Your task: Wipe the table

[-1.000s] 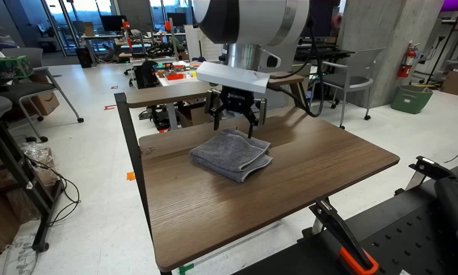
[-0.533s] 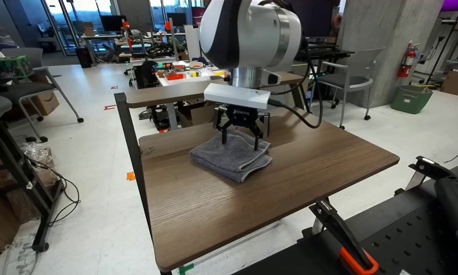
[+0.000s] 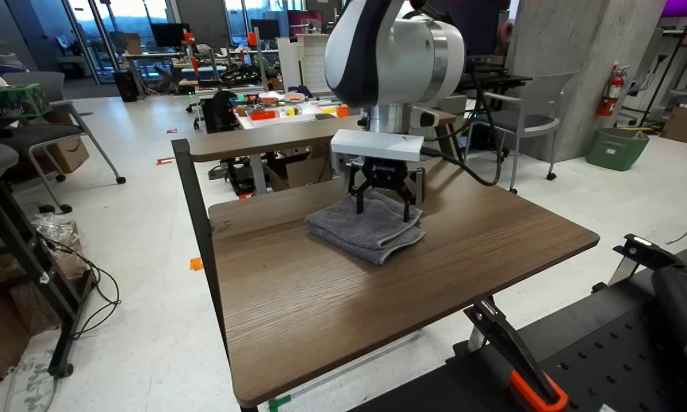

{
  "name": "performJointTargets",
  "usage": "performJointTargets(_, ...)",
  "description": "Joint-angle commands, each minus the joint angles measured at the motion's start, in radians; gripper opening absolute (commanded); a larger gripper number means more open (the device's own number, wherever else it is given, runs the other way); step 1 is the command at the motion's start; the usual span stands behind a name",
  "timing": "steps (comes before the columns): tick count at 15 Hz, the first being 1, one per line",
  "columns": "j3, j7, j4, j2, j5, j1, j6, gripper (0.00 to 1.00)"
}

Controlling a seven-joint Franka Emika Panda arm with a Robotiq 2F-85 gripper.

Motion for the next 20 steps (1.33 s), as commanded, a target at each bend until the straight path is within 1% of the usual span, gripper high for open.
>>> performJointTargets(1,-0.019,0.012,0.016,0.019,-0.017,-0.031,-0.037,1.00)
performJointTargets(6,-0.073,0.024,-0.001,0.027,-0.037,-0.062,-0.022,1.00)
performJointTargets(13,-0.148,0.036,-0.022,0.015,-0.050,-0.144,-0.019,1.00)
performJointTargets(17,-0.160,0.036,-0.022,0.014,-0.040,-0.196,-0.023,1.00)
performJointTargets(20,-0.132,0.011,-0.043,-0.020,-0.019,-0.228,-0.026,1.00)
